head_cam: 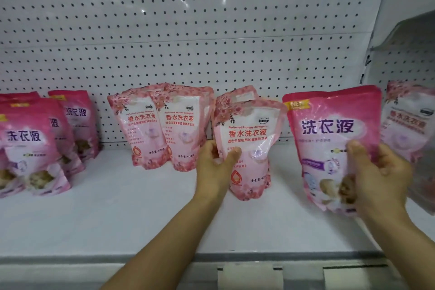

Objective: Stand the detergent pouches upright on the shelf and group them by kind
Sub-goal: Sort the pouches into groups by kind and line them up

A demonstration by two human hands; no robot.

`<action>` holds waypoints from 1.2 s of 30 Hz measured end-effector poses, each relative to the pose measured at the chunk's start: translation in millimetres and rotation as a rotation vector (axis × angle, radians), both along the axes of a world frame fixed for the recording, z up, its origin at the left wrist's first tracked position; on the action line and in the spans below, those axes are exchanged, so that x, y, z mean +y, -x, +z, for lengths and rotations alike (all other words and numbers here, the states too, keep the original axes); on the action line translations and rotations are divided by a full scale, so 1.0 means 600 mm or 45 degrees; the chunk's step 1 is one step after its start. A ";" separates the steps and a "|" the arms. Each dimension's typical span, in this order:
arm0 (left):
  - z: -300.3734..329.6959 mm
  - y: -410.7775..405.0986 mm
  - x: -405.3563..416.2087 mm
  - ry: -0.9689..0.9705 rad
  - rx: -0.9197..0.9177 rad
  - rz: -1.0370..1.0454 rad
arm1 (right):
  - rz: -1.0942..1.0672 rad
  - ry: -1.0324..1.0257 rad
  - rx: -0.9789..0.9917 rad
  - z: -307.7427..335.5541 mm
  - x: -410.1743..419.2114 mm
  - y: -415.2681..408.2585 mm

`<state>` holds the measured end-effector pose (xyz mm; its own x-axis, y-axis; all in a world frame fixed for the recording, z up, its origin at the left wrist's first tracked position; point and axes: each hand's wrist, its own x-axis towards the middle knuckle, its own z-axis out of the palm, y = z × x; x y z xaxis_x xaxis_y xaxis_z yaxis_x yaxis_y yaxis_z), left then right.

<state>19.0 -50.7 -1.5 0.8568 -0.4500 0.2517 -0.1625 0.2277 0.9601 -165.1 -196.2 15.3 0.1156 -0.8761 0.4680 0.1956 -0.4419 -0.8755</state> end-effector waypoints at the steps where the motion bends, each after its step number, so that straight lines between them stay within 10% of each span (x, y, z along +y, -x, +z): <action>1: 0.001 0.003 0.004 -0.017 -0.007 0.012 | -0.022 0.002 -0.027 0.009 0.010 0.011; 16: 0.094 0.018 0.316 0.187 -0.410 -0.127 | 0.479 0.226 -0.017 0.045 0.336 -0.107; 36: 0.103 -0.440 0.740 0.167 -0.278 0.326 | 1.095 0.013 0.094 -0.025 0.760 -0.621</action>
